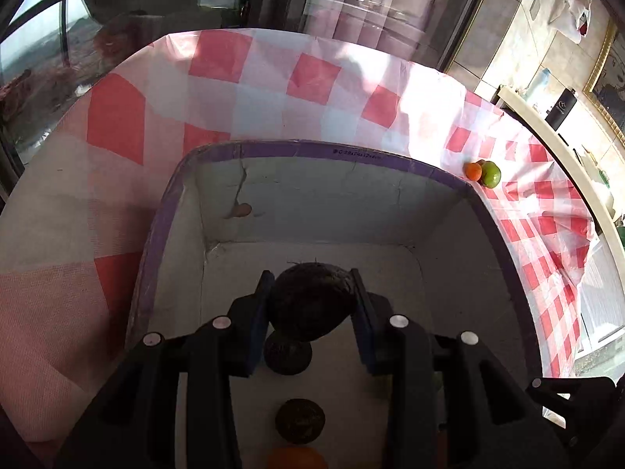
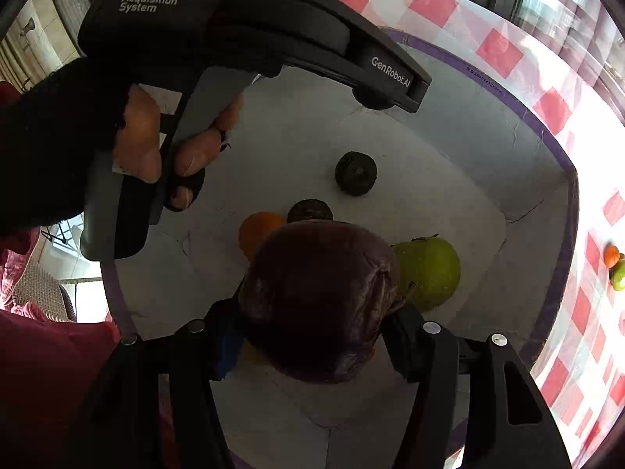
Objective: Organize fruits
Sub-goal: 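Carry the red apple and passion fruit over the box, then lower both fruits into the box and open both tools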
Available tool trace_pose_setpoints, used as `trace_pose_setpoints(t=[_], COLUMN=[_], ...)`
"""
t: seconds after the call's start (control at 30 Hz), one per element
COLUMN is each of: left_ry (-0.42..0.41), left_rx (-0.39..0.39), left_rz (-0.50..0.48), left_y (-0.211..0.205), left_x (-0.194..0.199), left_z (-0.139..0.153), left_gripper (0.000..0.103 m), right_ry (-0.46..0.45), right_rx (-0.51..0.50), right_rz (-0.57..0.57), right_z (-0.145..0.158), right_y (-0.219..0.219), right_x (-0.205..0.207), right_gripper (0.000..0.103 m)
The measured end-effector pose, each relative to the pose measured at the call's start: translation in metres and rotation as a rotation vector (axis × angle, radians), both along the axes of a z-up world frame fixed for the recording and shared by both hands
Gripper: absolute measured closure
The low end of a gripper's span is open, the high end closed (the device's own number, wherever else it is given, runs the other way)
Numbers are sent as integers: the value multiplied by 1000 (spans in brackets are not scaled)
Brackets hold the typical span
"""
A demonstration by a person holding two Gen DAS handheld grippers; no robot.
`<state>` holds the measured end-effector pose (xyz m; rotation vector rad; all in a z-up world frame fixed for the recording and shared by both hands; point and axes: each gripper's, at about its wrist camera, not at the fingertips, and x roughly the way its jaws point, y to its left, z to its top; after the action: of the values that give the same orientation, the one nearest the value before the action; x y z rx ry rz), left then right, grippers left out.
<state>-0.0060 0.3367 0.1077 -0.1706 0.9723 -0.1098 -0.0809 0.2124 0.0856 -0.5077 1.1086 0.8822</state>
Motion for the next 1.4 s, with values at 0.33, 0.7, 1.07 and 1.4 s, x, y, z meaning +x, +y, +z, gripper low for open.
trace_pose_setpoints(t=[0.33,0.7,1.07,1.4], left_ry=[71,171,190,137], left_rx=[52,26,-13,-23], left_rz=[-53,8,-40,-87], left_y=[-12,4,-6,-21], left_x=[5,18,20,7], left_z=[-19,-35,-39,-24], left_gripper=[64,54,32,10], right_ry=[56,83,102,110], right_rx=[-117,-133,-104,50], right_rz=[80,99,32,-71], right_z=[-22,-24,-19,8], right_y=[39,49,31,-7], right_x=[2,1,11,27], right_gripper=[44,43,29,17])
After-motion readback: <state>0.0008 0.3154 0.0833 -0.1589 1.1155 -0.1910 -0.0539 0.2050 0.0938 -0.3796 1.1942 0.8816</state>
